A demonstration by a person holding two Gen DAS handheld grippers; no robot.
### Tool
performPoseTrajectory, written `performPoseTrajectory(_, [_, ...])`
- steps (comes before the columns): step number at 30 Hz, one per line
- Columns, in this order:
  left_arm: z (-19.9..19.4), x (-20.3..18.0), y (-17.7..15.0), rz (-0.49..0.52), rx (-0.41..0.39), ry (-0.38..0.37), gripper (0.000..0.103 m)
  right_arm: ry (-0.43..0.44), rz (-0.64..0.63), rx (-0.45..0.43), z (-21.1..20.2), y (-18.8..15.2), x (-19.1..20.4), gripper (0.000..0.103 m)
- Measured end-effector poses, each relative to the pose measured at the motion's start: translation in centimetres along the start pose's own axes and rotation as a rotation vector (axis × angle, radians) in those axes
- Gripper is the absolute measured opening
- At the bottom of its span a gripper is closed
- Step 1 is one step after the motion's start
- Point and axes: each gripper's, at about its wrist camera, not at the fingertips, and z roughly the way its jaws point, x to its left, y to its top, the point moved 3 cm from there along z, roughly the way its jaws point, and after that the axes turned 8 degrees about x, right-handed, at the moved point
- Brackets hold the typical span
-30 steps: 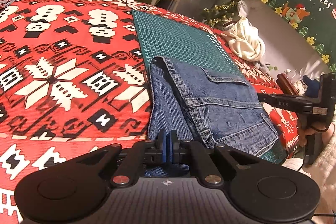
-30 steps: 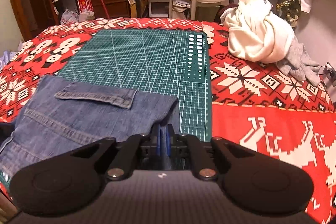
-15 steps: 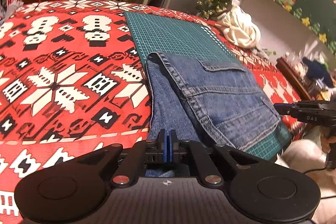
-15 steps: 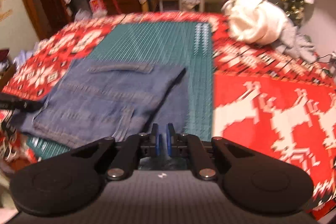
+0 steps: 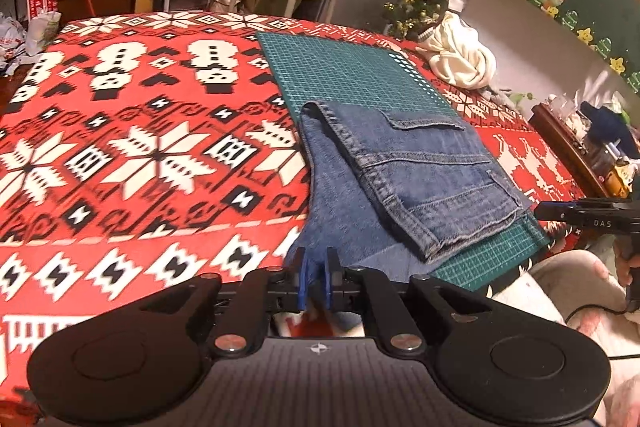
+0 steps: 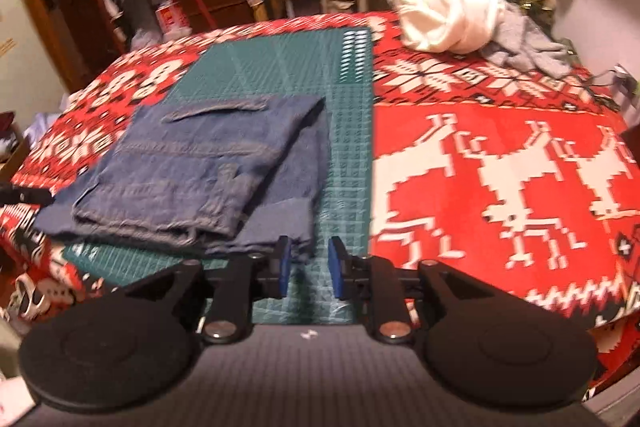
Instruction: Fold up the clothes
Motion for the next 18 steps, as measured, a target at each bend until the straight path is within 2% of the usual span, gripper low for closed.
performPoseTrajectory(6, [-0.2, 0.8, -1.0, -0.089, 0.01, -0.038, 0.03, 0.012, -0.004, 0.008, 1.6, 0.4, 0.9, 0.037])
performPoseTrajectory(11, [1.0, 1.0, -1.2, -0.152, 0.026, -0.087, 0.033, 0.042, 0.031, 0.016, 2.7, 0.6, 0.6, 0.036])
performPoseTrajectory(13, [1.5, 1.2, -1.2, -0.186, 0.032, -0.111, 0.033, 0.059, 0.047, 0.022, 2.8, 0.6, 0.5, 0.028])
performPoseTrajectory(15, [1.8, 1.3, -1.3, -0.213, 0.035, -0.132, 0.025, 0.068, 0.056, 0.028, 2.8, 0.6, 0.6, 0.02])
performPoseTrajectory(16, [1.9, 1.4, -1.4, -0.227, 0.036, -0.142, 0.017, 0.059, 0.046, 0.031, 2.7, 0.6, 0.8, 0.019])
performPoseTrajectory(18, [1.8, 1.5, -1.5, -0.237, 0.034, -0.142, 0.01, 0.039, 0.03, 0.036, 2.4, 0.6, 1.1, 0.014])
